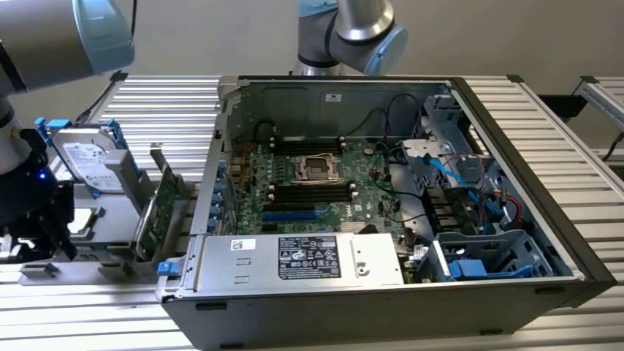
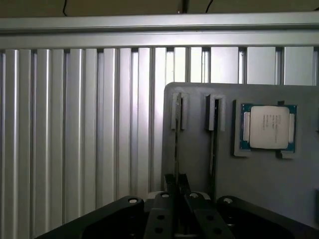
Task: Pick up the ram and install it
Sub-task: 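Pick up the ram and move it above insertion slot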
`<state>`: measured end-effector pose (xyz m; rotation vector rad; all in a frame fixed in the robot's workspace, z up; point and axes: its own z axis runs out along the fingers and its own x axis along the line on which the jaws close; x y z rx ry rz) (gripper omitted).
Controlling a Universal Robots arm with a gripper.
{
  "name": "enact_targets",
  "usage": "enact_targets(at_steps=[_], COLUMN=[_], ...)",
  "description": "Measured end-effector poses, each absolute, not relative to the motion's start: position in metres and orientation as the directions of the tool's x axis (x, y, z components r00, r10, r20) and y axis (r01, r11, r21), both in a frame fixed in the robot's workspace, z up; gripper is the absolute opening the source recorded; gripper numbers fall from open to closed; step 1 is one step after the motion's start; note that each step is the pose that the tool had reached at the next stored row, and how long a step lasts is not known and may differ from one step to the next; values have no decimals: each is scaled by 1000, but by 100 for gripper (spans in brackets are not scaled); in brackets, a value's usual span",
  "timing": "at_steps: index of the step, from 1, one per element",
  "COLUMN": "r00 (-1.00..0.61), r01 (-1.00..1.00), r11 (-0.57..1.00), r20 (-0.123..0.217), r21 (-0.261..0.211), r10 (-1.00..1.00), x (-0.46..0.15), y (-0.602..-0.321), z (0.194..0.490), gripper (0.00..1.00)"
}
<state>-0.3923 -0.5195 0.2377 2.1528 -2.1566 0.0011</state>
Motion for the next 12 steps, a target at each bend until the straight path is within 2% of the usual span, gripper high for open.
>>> enact_targets(at_steps=[12], r00=[-2], r01=[-996], r11=[8], r20=[71], r21=[86], r10=[-997], x=[-369], y=[-519], z=[286], gripper=[14])
